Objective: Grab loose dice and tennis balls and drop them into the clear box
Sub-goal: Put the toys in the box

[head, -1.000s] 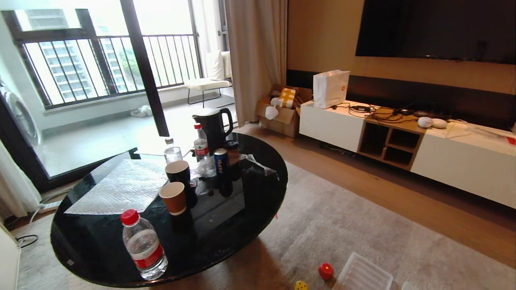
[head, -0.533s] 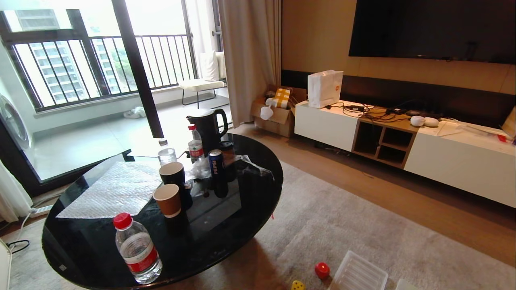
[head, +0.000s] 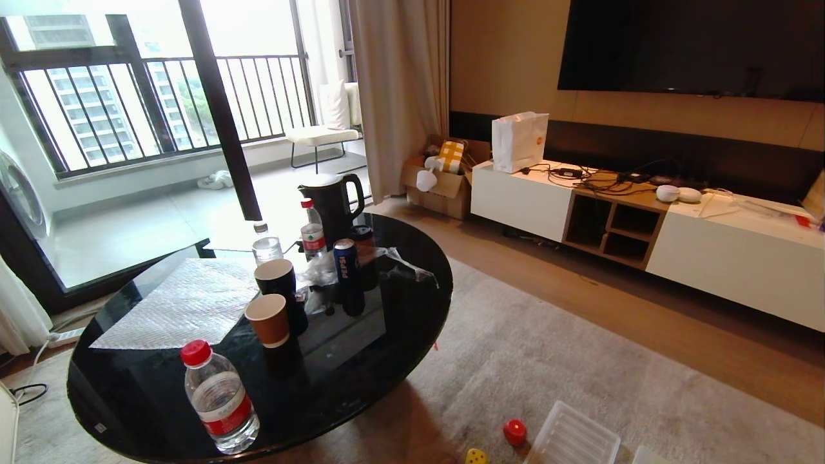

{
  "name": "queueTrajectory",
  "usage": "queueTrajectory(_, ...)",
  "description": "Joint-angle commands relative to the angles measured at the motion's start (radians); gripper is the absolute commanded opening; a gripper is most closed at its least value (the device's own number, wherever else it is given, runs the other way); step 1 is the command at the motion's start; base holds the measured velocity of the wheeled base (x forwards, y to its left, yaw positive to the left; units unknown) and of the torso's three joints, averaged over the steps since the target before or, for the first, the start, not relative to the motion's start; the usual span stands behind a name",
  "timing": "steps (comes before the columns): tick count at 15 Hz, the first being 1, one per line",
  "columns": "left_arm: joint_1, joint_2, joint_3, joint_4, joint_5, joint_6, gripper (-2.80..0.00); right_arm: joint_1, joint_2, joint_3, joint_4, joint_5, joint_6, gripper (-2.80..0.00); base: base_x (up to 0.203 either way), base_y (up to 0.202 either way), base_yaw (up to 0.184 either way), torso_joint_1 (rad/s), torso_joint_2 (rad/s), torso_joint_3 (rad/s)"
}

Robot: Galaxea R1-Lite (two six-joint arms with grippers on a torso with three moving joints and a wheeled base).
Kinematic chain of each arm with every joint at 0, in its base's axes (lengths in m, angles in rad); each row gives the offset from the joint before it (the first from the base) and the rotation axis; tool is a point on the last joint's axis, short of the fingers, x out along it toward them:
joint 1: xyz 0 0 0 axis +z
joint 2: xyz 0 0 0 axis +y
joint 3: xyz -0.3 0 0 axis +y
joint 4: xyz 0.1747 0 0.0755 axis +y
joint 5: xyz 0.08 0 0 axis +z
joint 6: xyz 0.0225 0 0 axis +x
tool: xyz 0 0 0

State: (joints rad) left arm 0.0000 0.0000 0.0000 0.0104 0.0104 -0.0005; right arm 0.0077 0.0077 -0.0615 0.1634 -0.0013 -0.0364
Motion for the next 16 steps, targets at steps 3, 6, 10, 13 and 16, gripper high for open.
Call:
queueTrajectory(3,0.000,0.001,0.000,0.000,0.000,-0.005,-2.80,0.000,0.002,0.000,0.001,0.000,0.001,-2.80,0.000,0.000,0.000,0.000,0.00,0.000)
queueTrajectory(6,0.000,0.000,0.000,0.000,0.000,-0.006,-2.80,0.000,0.002,0.000,0.001,0.000,0.001,-2.80,0.000,0.000,0.000,0.000,0.00,0.000)
queueTrajectory(10,0.000,0.000,0.000,0.000,0.000,-0.006,-2.80,0.000,0.000,0.000,0.001,0.000,0.001,-2.80,-0.150,-0.145,0.004,0.003,0.00,0.004)
queueTrajectory(13,0.000,0.000,0.000,0.000,0.000,-0.005,-2.80,0.000,0.000,0.000,-0.001,0.000,0.001,-2.80,-0.187,-0.186,0.000,0.003,0.00,0.004)
queueTrajectory(16,0.000,0.000,0.000,0.000,0.000,-0.006,-2.80,0.000,0.000,0.000,0.001,0.000,-0.001,-2.80,-0.082,-0.105,-0.015,0.004,0.00,0.005)
